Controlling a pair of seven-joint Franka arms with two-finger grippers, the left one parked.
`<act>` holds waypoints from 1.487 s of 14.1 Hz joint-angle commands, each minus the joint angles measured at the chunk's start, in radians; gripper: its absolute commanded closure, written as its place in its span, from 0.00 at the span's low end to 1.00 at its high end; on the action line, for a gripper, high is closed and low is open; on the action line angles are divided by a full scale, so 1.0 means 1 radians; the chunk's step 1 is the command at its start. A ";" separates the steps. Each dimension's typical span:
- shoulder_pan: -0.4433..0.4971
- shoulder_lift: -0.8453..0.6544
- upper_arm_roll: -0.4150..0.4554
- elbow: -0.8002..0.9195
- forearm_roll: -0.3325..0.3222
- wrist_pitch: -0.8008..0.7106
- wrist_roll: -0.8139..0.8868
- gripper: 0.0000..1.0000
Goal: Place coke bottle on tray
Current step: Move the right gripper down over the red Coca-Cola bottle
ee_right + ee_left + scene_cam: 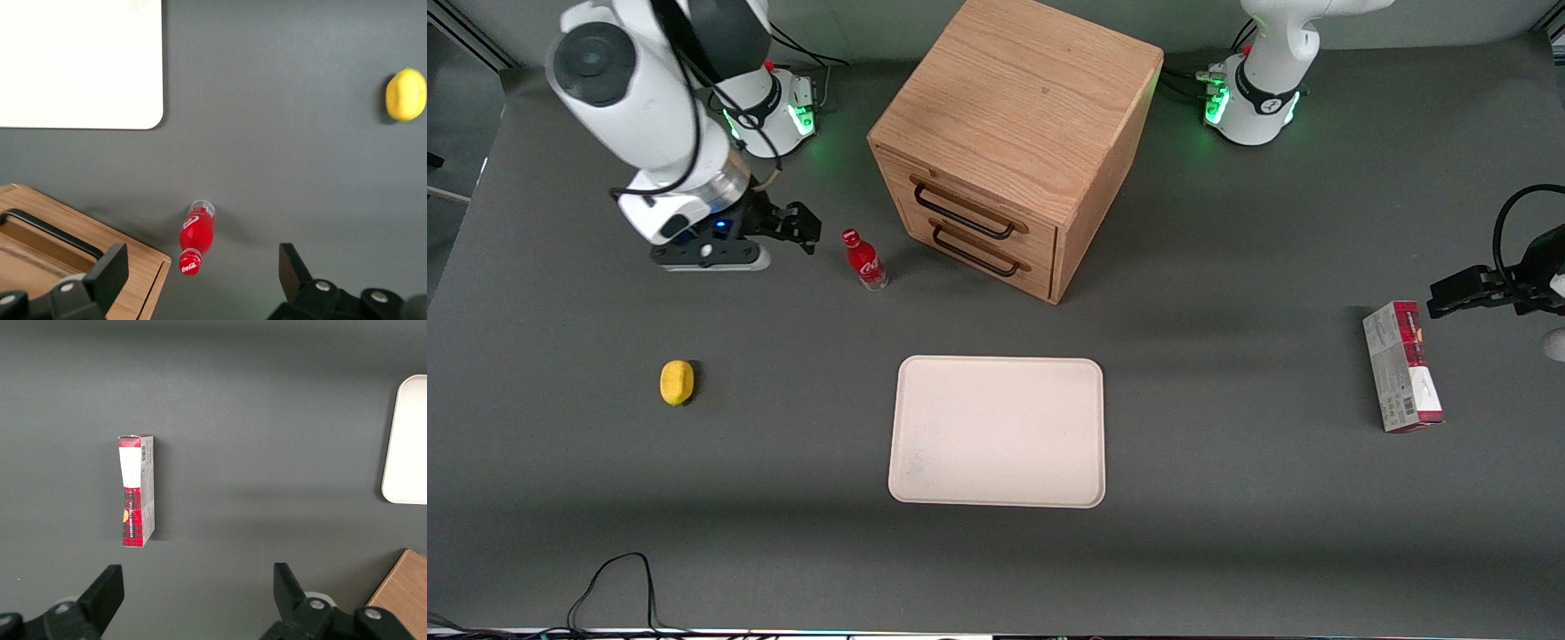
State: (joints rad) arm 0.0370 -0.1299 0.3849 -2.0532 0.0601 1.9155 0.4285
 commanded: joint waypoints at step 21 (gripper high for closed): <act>0.043 -0.007 0.146 -0.538 0.092 0.625 0.088 1.00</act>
State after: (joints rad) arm 0.0691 -0.1413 0.5215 -2.5905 0.1252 2.5296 0.4813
